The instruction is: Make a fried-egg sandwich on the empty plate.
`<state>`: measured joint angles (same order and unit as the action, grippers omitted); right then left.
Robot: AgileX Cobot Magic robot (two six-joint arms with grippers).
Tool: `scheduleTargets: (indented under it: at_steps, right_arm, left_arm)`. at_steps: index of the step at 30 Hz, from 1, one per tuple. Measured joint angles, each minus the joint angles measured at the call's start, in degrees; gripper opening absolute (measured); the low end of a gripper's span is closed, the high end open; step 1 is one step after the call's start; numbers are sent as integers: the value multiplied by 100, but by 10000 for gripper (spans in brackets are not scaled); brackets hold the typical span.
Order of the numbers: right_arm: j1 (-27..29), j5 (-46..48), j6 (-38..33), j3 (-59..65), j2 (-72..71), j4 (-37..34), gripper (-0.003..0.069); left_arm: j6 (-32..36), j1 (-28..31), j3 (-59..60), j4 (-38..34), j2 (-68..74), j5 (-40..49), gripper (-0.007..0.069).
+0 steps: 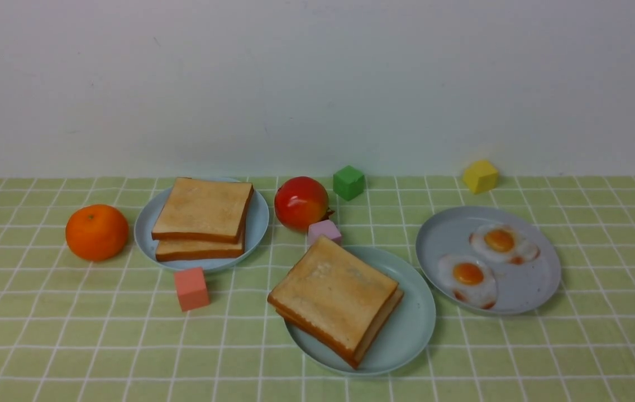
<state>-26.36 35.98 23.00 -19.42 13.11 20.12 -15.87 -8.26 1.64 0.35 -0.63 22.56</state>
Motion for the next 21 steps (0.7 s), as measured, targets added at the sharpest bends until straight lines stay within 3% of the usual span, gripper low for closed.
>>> scheduleTargets:
  at_steps: [9,12,13,17,21]
  right_arm:
    - [2546,-18,646,94,-352,-751,113]
    - [3069,-140,19,310,-359,-1252,115]
    - [3342,-284,-725,578,-434,-1664,118]
    - [3509,-632,-2115,1132,-907,-2199,123]
    - [3424,-766,-2806,1582,-1316,-2242,126]
  left_arm:
    - [0,0,0,-1,0,-1,28]
    - [0,0,0,-1,0,-1,30]
    - [0,0,0,-1,0,-1,34]
    - [0,0,0,-1,0,-1,39]
    - [5,0,0,-1,0,-1,39]
